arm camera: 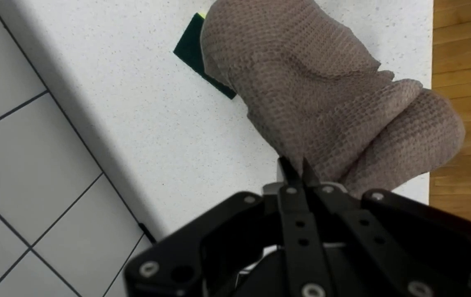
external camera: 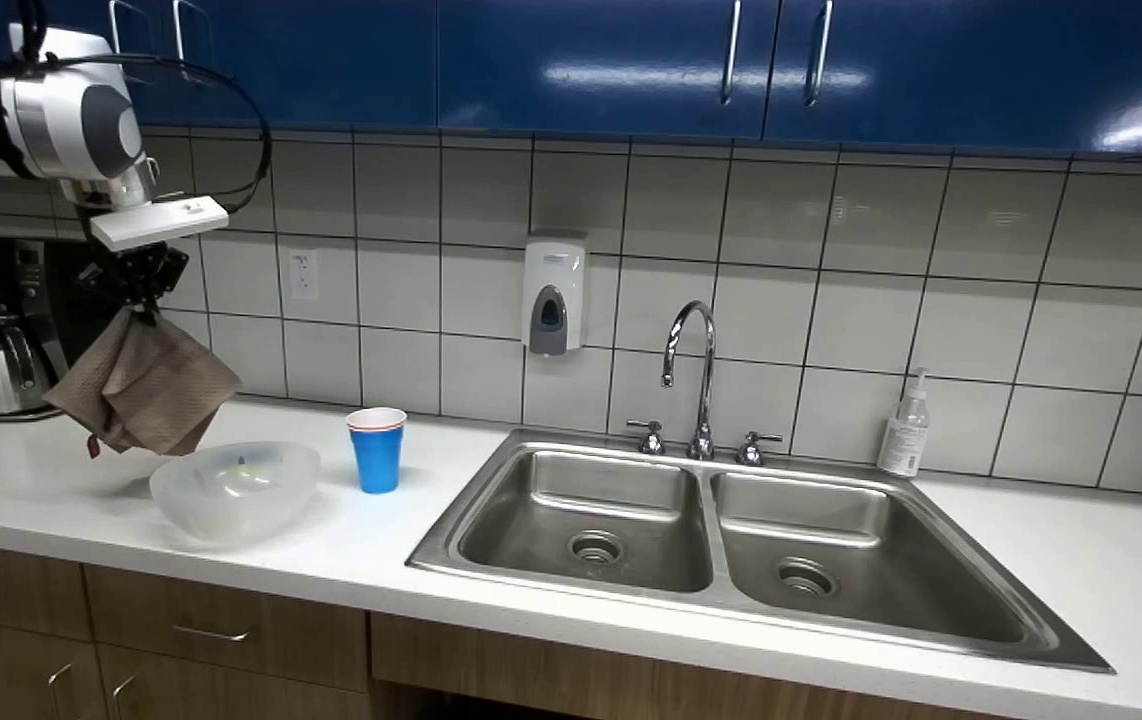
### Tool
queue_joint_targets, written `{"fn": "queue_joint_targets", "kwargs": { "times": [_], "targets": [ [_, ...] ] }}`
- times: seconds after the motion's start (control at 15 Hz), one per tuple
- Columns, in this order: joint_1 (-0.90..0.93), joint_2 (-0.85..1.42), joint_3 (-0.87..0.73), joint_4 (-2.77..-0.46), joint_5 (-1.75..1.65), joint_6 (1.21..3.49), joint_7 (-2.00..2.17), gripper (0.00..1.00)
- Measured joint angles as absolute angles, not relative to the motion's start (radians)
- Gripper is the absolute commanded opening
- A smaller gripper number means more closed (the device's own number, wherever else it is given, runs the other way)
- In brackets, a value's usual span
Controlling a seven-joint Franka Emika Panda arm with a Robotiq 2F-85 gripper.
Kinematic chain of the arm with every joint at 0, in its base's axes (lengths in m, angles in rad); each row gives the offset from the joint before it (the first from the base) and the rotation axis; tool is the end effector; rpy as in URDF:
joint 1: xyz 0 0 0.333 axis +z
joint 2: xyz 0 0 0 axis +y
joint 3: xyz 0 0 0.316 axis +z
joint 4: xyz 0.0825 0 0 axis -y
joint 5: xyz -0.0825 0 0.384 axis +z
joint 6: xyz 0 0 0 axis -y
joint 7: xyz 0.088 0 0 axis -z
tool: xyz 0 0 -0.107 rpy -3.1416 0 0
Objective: Put the towel into the bowl
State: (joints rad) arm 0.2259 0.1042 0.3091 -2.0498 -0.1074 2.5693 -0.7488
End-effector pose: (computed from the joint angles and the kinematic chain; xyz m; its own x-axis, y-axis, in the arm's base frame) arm 0.5209 0.3058 0.4366 0.1661 0.9517 0.2581 0.9150 -0.2463 0.3194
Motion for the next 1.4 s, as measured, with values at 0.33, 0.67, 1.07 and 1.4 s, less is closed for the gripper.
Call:
{"fn": "queue_joint_targets", "kwargs": {
  "times": [0.33,0.67,1.07,1.4],
  "targets": [
    [0.201,0.01,0.257,-2.119,0.021,2.597,-0.833,0.01],
    [0.203,-0.11,0.205,-2.207,0.108,2.598,-0.892,0.01],
    [0.223,-0.229,0.134,-2.338,0.133,2.595,-0.918,0.01],
    [0.23,-0.257,0.093,-2.432,0.129,2.595,-0.922,0.01]
  ]
}}
